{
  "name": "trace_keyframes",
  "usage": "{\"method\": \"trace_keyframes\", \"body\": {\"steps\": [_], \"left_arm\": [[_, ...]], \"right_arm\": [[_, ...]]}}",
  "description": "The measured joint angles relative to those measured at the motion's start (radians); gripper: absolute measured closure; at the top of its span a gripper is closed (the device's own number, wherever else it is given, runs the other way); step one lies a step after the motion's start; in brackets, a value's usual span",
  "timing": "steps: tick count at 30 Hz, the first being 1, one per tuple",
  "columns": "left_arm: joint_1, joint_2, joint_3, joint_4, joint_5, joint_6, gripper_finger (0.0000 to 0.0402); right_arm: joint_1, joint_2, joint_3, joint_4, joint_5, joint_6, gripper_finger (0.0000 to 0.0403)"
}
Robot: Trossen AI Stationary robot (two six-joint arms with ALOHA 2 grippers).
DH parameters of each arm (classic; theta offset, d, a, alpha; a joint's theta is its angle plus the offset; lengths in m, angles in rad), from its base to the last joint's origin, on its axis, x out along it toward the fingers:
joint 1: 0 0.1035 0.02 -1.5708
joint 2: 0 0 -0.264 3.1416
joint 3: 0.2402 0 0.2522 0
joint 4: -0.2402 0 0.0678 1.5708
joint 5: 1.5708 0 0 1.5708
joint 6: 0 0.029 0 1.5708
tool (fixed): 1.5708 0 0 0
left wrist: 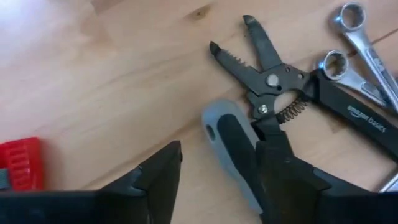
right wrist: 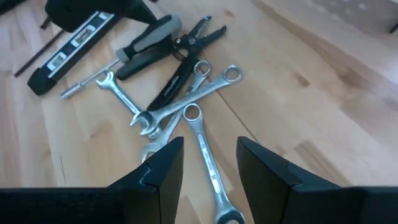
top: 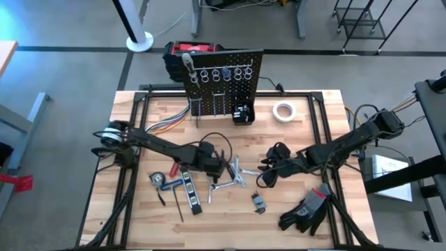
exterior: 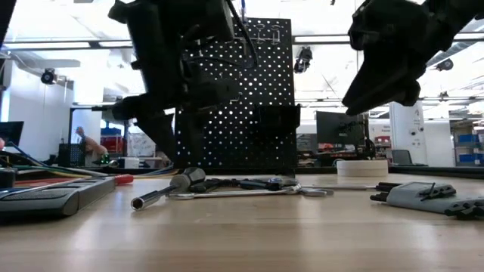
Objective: Hang tools onto peg board
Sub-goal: Hang the gray screwdriver on the peg board
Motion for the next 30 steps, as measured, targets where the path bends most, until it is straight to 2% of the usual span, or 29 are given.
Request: {"method": "trace_keyframes", "body": {"steps": [8,12,16,23,27,30], "left_arm": [[0.006,0.137,0.082,0.009,0.064,0.005,0.0138],[0.008,0.174,0.086,0.009,0.082,0.0,0.0128],[0.008,0.173,0.085,0.015,0.088,0.017,0.0168],[0.021,0.124,0.057,-0.014,0.064,0.048,0.0294],[0.049,0.121,-0.002,0.012,0.071,0.071,0.0301],[0.053,0.116,-0.057,0.076,0.056,0.088,0.0278]], "right_arm": [[0.013,0.011,-0.016,-0.018,-0.002,0.0,0.0244],[0.028,0.013,-0.022,-0.032,-0.002,0.0,0.0241],[0.049,0.014,-0.024,-0.034,-0.002,0.0,0.0243],[0.069,0.015,-0.026,-0.033,0.016,0.009,0.026],[0.075,0.015,-0.026,-0.033,0.017,0.024,0.027],[0.084,0.015,-0.026,-0.034,0.017,0.029,0.0276]]}}
